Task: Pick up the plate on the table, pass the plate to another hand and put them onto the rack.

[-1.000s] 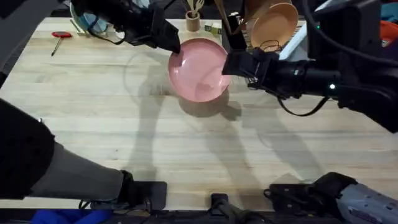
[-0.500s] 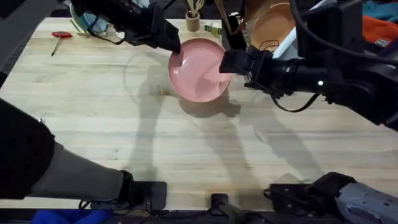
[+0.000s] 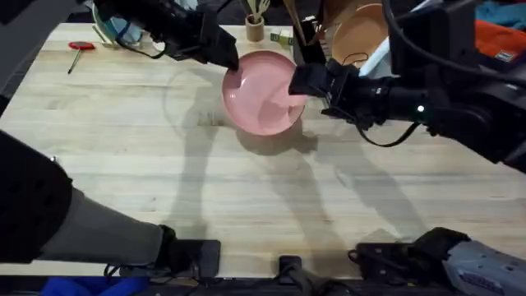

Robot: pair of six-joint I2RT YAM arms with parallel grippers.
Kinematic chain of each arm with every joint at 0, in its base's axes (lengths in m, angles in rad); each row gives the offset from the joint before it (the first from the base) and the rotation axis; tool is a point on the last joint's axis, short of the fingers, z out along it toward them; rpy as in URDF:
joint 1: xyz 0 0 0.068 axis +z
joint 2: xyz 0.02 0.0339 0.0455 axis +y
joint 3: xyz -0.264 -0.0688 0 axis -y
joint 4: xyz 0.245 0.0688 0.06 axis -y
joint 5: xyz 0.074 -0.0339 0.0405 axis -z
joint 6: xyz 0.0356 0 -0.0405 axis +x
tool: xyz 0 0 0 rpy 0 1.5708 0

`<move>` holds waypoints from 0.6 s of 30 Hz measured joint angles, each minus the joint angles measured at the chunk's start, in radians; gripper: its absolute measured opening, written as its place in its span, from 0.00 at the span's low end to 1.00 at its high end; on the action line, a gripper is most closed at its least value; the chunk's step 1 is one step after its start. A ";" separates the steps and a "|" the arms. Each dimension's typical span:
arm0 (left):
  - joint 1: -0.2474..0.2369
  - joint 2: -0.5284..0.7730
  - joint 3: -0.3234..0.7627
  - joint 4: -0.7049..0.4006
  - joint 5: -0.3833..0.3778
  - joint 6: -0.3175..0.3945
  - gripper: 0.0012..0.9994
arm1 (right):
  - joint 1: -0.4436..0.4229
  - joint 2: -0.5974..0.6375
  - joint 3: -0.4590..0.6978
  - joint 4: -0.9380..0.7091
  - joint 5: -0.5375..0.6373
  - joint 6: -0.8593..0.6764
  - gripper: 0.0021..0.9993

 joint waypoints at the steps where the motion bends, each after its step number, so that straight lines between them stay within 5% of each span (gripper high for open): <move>1: 0.000 0.000 0.000 0.000 0.000 0.000 0.04 | 0.000 0.006 0.000 0.002 0.000 0.000 0.99; 18: 0.000 0.000 0.000 0.000 0.000 0.000 0.04 | 0.025 0.075 0.000 0.058 0.001 0.004 0.75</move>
